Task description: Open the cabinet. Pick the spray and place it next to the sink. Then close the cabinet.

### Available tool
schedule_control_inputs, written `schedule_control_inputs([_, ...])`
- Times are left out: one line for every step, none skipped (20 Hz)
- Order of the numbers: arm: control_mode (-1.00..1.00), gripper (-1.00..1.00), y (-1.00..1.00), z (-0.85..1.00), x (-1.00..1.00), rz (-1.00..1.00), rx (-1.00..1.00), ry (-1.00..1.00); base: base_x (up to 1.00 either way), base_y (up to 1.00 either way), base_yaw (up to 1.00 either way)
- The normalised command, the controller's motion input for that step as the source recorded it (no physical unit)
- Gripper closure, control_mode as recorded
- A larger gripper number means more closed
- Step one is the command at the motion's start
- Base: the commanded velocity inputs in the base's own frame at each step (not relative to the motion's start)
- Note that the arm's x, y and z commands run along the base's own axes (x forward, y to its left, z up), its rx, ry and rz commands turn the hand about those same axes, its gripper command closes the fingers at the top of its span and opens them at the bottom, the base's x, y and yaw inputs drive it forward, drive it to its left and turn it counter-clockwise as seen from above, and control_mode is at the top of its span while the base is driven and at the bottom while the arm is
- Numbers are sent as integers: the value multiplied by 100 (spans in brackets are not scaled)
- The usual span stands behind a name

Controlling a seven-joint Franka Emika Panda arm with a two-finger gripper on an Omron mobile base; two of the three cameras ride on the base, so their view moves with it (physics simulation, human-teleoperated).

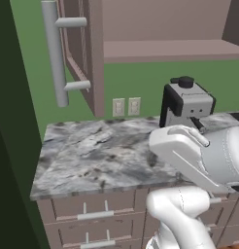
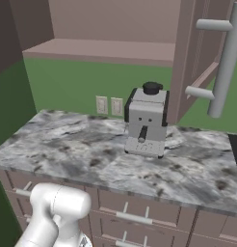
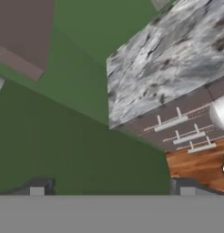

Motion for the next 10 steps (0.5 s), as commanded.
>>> schedule_control_inputs([-100, -100, 32, 0, 12, 20, 22, -19, 0, 0, 0])
schedule_control_inputs([-100, -100, 32, 1, 11, 19, 23, -17, 0, 0, 0])
schedule_control_inputs([-100, -100, 36, 2, 13, 17, 23, -14, 0, 0, 0])
schedule_control_inputs([-100, -100, 39, 5, 17, 14, 22, -12, 0, 0, 0])
schedule_control_inputs([-100, -100, 43, 8, 17, 10, 21, -8, 0, 0, 0])
schedule_control_inputs([-100, -100, 51, 10, 17, 6, 20, -4, 0, 0, 0])
schedule_control_inputs([-100, -100, 52, 10, 13, 2, 20, -2, 0, 0, 0])
schedule_control_inputs([-100, -100, 49, 12, 18, 0, 23, 0, 0, 0, 0])
schedule_control_inputs([-100, -100, 51, 14, 21, 0, 23, 0, 0, 0, 0])
schedule_control_inputs([-100, -100, 51, 15, 24, 0, 23, 0, 0, 0, 0])
